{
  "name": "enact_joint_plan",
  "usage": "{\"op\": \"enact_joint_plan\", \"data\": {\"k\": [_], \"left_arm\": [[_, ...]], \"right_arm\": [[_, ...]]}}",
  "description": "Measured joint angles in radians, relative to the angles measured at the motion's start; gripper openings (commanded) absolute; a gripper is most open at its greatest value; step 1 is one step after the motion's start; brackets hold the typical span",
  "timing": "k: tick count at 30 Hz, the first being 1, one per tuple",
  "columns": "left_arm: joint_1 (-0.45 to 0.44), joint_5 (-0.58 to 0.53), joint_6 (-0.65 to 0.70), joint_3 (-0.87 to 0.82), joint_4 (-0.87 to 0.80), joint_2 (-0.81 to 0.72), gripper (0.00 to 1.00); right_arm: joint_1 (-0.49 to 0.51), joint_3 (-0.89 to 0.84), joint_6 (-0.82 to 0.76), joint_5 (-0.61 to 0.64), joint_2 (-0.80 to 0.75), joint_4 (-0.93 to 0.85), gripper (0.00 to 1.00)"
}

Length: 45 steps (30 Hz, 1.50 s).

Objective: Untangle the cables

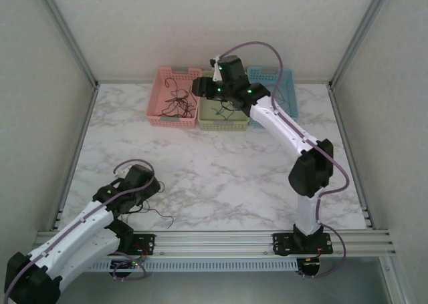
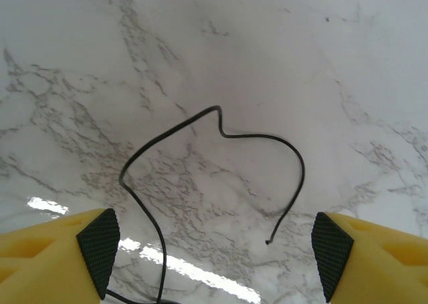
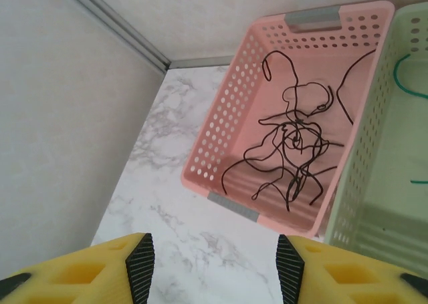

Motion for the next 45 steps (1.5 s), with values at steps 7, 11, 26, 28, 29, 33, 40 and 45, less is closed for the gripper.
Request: {"op": "enact_joint_plan", "data": {"k": [7,11,26,28,29,33,40,45], "left_arm": [[-0.007,-0.039,-0.08,0.002,-0.045,0.127,0.76],[-0.017,-0.039,-0.109,0.026,-0.071,0.163,0.76],[-0.037,-0.012,-0.17,0.045,-0.045,0.34,0.75],[-0.04,-0.006,-0.172,0.045,-0.034,0.376,0.73],[-0.04,-0.003,-0.175,0.045,-0.026,0.389,0.71],[-0.05,-0.004,-0.177,0.058,-0.003,0.432,0.54],[-0.062,0.006,-0.171,0.101,0.056,0.509,0.0],[-0.061,0.005,-0.138,0.163,0.008,0.58,0.0]], "right_arm": [[0.0,-0.161,-0.02,0.005,-0.092,0.01,0.54],[0.0,-0.183,-0.026,0.008,-0.093,0.01,0.54],[0.0,-0.199,-0.026,0.008,-0.096,0.004,0.54],[0.0,-0.2,-0.026,0.007,-0.096,0.002,0.54],[0.0,-0.201,-0.026,0.007,-0.096,0.002,0.54],[0.0,-0.21,-0.026,0.007,-0.098,0.002,0.54],[0.0,-0.23,-0.026,0.004,-0.116,-0.003,0.54],[0.0,-0.235,-0.026,0.004,-0.127,-0.005,0.54]]}}
